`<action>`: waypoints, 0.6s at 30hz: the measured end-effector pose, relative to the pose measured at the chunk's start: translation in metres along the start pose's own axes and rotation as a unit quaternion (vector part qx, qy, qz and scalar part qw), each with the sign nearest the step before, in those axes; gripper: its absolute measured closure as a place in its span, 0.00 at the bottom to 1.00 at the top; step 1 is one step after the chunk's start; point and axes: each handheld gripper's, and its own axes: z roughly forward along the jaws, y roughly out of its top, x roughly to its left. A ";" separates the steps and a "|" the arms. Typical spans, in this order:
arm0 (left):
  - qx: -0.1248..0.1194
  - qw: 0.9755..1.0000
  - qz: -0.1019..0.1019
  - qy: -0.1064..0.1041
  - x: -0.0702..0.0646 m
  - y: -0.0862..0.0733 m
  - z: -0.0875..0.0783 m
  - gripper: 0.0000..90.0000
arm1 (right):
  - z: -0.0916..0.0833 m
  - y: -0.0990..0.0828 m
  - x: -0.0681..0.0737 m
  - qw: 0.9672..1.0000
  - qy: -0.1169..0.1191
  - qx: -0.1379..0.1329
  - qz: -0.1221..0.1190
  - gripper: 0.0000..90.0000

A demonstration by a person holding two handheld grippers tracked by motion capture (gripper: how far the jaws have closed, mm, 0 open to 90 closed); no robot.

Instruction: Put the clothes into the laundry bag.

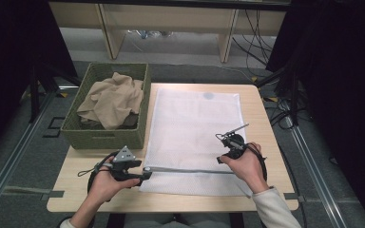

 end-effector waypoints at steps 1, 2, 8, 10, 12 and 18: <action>0.005 1.000 0.005 0.001 0.000 0.000 -0.001 0.39 | 0.001 0.000 0.000 1.000 0.001 -0.003 -0.009 0.78; -0.001 1.000 0.000 0.003 -0.001 0.000 -0.001 0.39 | 0.001 0.000 0.000 1.000 0.003 -0.004 -0.009 0.78; 0.004 1.000 0.002 0.000 -0.001 -0.002 -0.004 0.40 | 0.004 0.001 0.008 1.000 0.008 0.001 -0.019 0.78; -0.002 1.000 -0.005 0.002 -0.004 -0.002 -0.003 0.40 | 0.007 0.003 0.010 0.999 0.009 -0.005 -0.038 0.78; 0.001 1.000 0.002 0.001 -0.003 -0.002 -0.004 0.40 | 0.008 0.004 0.013 0.999 0.008 0.001 -0.036 0.78; 0.000 1.000 -0.006 0.001 -0.005 -0.001 -0.004 0.39 | 0.013 0.007 0.023 0.999 0.010 0.003 -0.047 0.78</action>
